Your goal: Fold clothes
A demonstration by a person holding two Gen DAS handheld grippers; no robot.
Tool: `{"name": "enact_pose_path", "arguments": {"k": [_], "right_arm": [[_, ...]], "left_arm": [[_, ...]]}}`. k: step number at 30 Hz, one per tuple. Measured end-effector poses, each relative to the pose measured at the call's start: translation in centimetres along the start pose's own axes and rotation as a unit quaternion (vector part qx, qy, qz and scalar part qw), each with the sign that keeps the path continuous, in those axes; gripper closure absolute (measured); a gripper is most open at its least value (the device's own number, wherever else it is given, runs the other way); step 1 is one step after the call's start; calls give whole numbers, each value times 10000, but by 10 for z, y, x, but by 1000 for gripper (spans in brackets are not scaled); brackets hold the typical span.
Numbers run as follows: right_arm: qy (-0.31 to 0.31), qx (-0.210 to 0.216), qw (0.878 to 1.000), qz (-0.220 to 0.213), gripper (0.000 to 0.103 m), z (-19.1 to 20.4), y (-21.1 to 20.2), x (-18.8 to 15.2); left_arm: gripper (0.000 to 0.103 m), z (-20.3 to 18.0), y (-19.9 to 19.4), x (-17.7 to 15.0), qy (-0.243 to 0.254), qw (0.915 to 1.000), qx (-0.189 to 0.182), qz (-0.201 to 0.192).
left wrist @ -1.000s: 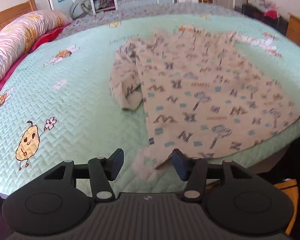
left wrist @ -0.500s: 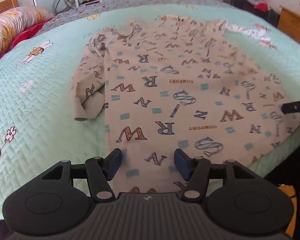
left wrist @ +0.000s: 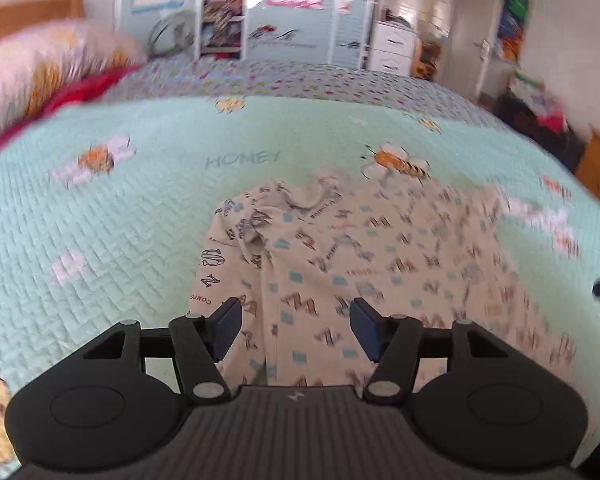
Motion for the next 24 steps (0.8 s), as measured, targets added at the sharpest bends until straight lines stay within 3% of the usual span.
{"name": "enact_pose_path", "arguments": {"k": [2, 5, 9, 11, 14, 17, 19, 20, 22, 23, 24], "right_arm": [[66, 94, 9999, -54, 40, 4, 8, 13], [9, 233, 9997, 12, 40, 12, 15, 12], [146, 216, 9991, 336, 40, 15, 29, -7], [238, 169, 9983, 503, 40, 14, 35, -16], [284, 93, 9971, 697, 40, 14, 43, -27], [190, -49, 9970, 751, 40, 13, 49, -27], [233, -99, 9967, 773, 40, 11, 53, -27], [267, -107, 9964, 795, 40, 8, 56, -28], [312, -128, 9958, 851, 40, 7, 60, -31], [326, -141, 9955, 883, 40, 7, 62, -32], [339, -150, 9951, 911, 40, 8, 63, -33]], "left_arm": [[41, 24, 10, 13, -202, 9996, 172, -54], [43, 61, 38, 28, -305, 9984, 414, 243], [43, 92, 74, 52, -868, 9940, -480, 469], [43, 96, 91, 65, -824, 9934, -649, 461], [43, 103, 124, 74, -643, 9945, -374, 737], [49, 105, 149, 54, -536, 9904, -178, 1265], [49, 96, 147, 40, -255, 9932, -97, 1133], [53, 94, 145, 36, -289, 9940, -107, 1051], [81, 96, 140, 30, -492, 9939, -205, 969], [102, 96, 139, 28, -552, 9931, -278, 995], [103, 94, 139, 28, -529, 9930, -328, 1005]]}}
Point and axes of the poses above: each gripper's, at about its wrist camera, not at the fingertips, and y roughly the way its jaws point, z to its left, x to its top, the point moved 2 cm from there along y, roughly the way its jaws point, and after that the axes turned 5 degrees about -x, right-handed, at the moved point
